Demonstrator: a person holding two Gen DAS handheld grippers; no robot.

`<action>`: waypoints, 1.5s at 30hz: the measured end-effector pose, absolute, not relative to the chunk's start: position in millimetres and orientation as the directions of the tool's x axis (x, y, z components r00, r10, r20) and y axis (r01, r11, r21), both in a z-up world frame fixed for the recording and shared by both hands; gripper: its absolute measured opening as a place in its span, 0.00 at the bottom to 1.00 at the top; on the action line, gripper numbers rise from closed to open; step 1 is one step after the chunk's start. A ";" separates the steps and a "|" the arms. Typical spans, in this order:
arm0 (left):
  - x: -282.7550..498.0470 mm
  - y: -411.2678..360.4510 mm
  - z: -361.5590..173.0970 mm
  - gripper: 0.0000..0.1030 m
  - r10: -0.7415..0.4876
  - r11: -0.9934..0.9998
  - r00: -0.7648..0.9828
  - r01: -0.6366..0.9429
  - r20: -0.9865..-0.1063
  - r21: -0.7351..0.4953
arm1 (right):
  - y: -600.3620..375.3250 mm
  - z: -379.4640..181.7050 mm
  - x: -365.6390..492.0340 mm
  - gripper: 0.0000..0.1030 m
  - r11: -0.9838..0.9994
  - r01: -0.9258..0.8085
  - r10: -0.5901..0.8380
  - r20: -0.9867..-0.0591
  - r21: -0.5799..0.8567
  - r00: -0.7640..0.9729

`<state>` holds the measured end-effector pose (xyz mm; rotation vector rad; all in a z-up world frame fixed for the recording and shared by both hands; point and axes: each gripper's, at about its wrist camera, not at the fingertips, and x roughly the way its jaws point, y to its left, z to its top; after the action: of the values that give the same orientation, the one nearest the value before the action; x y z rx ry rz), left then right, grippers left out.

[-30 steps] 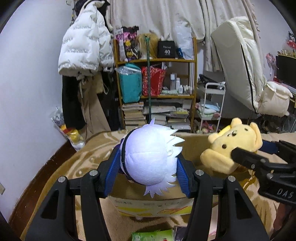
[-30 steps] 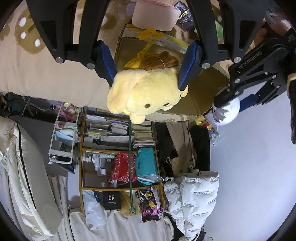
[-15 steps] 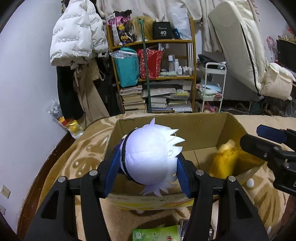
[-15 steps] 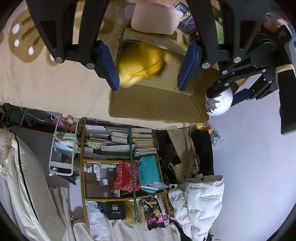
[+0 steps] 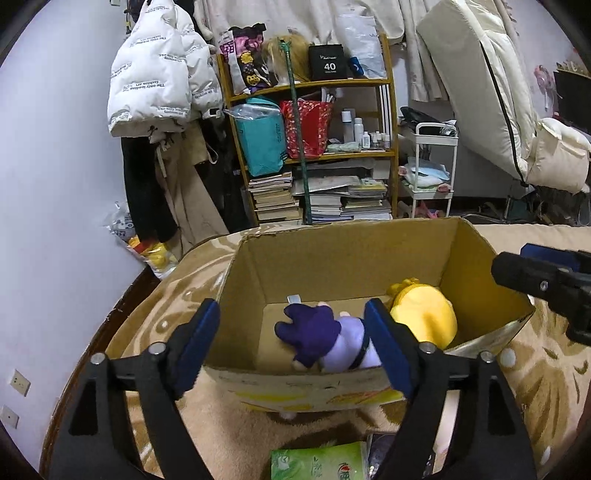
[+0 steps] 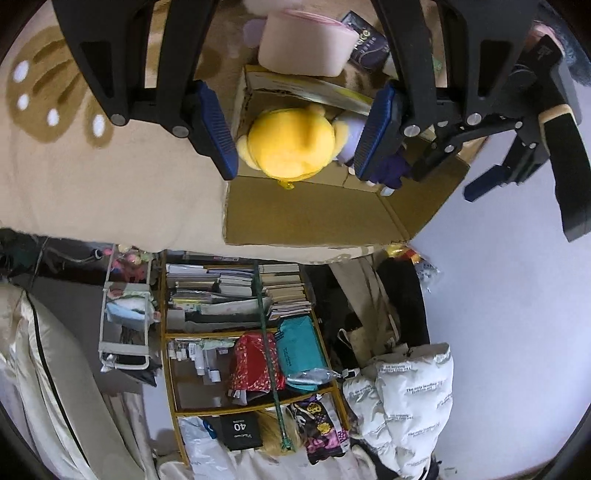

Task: Organize soft objects
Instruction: 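Open both tools to drop the bear and doll into the box, then lower the left tool and grasp the pink plush while the right tool reaches the white fluffy plush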

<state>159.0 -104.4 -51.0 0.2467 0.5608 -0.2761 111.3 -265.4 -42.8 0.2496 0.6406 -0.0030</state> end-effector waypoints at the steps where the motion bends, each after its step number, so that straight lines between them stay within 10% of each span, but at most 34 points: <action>1: 156.5 -103.9 -50.7 0.82 -0.185 0.934 0.815 0.320 -0.549 0.161 | -264.7 -41.4 109.8 0.73 0.971 0.076 0.075 -0.590 0.226 0.804; 9: 139.5 -93.8 -39.9 0.97 -0.136 0.946 0.832 0.270 -0.538 0.178 | -265.7 -27.7 90.2 1.00 0.977 0.101 0.025 -0.566 0.189 0.824; 45: 34.3 -58.3 -21.0 0.97 -0.202 0.922 0.692 0.372 -0.693 0.103 | -267.0 -11.3 7.4 1.00 0.975 0.102 0.070 -0.714 0.195 0.696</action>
<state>34.3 -58.3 -21.0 0.2444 0.7413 -0.3243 7.4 -267.0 -11.3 0.2274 0.8022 -0.0178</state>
